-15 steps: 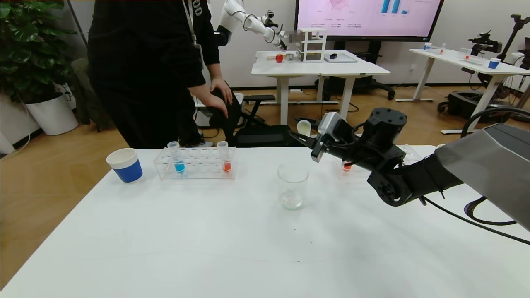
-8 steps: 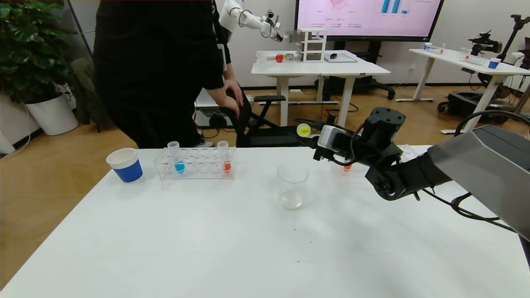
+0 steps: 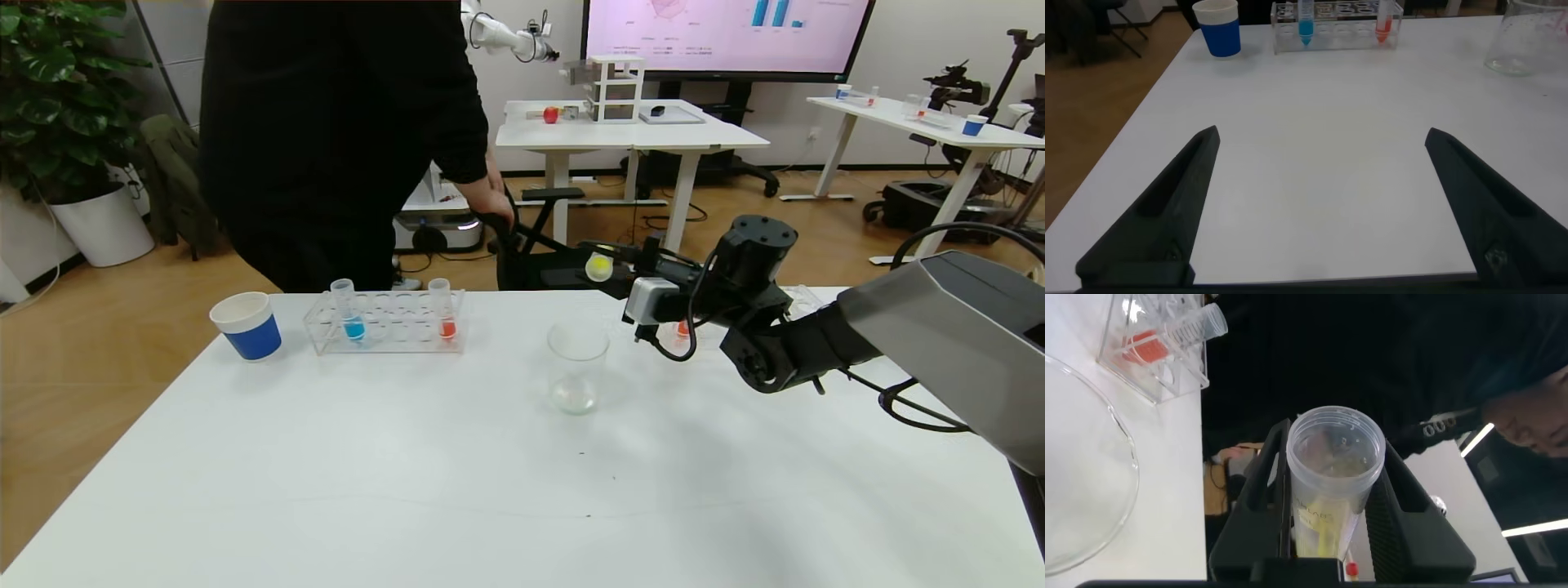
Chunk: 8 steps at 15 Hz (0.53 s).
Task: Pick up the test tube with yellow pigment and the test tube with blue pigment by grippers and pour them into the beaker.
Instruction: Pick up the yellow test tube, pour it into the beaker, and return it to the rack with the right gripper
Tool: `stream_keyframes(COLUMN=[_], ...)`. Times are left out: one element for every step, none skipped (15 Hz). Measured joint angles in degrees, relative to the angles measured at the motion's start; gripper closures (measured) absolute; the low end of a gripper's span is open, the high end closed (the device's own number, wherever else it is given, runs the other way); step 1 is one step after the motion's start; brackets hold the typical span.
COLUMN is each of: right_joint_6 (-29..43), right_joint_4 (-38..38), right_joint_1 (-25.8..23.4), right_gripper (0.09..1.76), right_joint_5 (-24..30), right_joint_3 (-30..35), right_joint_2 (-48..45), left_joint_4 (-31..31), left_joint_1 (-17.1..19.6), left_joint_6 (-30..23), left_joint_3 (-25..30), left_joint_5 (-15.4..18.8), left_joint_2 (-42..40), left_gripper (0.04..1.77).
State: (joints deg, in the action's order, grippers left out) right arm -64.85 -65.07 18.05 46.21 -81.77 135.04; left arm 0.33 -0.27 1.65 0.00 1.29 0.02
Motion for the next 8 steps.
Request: stream_keyframes(right_joint_6=[-1.3,-2.8,-4.1,-5.3,-6.5,-8.1,-9.8,-11.5], right_joint_4=[0.0,0.0,0.0,0.0,0.0,0.0,0.0,0.0], right_joint_1=[0.2,0.4,0.7,0.9,1.1,1.1,1.0,0.9], right_gripper=[1.32,1.32,1.32,1.32,1.32,1.32,1.32,1.32], right_joint_5=[0.5,0.7,0.7,0.7,0.7,0.7,0.7,0.7], right_joint_3=[-0.9,-1.7,-2.3,-2.5,-2.7,-2.8,-2.8,-2.8], right_joint_2=[0.4,0.8,1.1,1.4,1.5,1.6,1.7,1.9], left_joint_4=[0.0,0.0,0.0,0.0,0.0,0.0,0.0,0.0], left_joint_1=[0.0,0.0,0.0,0.0,0.0,0.0,0.0,0.0], left_joint_6=[0.0,0.0,0.0,0.0,0.0,0.0,0.0,0.0], left_joint_3=[0.0,0.0,0.0,0.0,0.0,0.0,0.0,0.0], left_joint_5=[0.0,0.0,0.0,0.0,0.0,0.0,0.0,0.0], left_joint_2=[0.0,0.0,0.0,0.0,0.0,0.0,0.0,0.0], left_gripper=[0.06,0.06,0.06,0.06,0.06,0.06,0.06,0.06])
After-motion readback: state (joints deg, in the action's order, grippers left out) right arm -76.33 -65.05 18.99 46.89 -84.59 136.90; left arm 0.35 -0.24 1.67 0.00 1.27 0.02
